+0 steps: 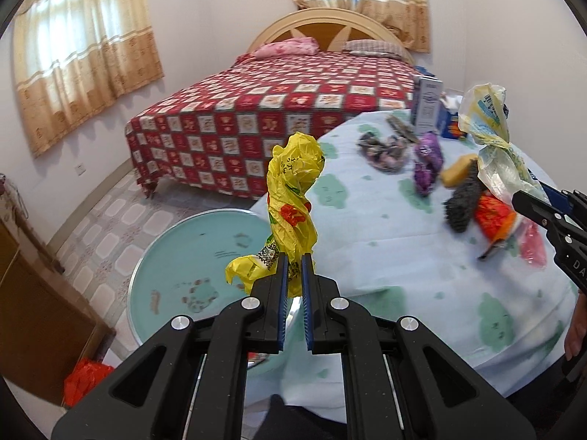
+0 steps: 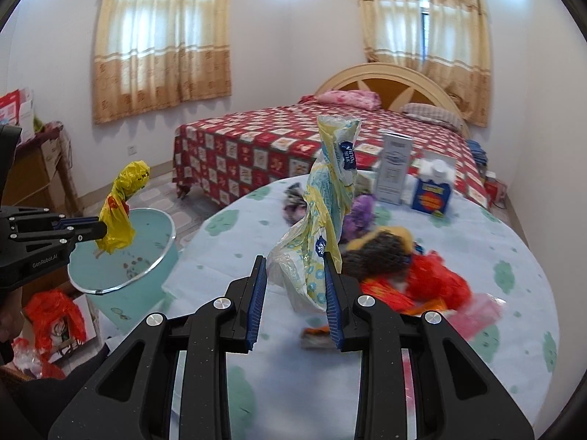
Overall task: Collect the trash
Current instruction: 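Drop the yellow wrapper into the bucket with the left tool while the right tool drops the clear bag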
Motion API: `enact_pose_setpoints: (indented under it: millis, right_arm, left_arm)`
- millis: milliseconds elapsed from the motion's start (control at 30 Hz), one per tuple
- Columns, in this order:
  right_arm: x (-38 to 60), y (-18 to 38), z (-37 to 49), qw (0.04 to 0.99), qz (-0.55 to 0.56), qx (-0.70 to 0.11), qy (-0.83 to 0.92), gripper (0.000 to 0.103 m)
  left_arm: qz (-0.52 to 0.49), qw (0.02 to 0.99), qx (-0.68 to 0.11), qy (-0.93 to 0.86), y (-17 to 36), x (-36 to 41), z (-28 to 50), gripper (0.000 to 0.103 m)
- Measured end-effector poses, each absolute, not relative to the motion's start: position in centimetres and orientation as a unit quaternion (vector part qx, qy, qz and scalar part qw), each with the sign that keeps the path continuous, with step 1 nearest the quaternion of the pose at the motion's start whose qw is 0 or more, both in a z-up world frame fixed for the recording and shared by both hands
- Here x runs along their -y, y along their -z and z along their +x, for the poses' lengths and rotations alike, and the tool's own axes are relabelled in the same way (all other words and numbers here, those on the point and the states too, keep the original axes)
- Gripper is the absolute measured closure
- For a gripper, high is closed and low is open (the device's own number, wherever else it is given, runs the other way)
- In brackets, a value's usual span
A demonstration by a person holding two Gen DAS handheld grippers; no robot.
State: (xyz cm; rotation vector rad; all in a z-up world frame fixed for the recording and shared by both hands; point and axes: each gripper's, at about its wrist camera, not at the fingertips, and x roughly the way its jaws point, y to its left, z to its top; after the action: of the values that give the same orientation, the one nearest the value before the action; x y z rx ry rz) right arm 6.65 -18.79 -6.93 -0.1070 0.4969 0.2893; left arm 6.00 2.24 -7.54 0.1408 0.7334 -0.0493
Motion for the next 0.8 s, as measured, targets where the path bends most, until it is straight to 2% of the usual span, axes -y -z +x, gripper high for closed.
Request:
enact_pose_setpoints:
  millis: [800]
  right_arm:
    - [9.2,7.9,9.9,0.935,-0.107,-0.260,-0.217,0.073]
  left_arm:
    - [0.033,0.929,-0.363,-0.064,7.9,-11.9,6.0,0.096]
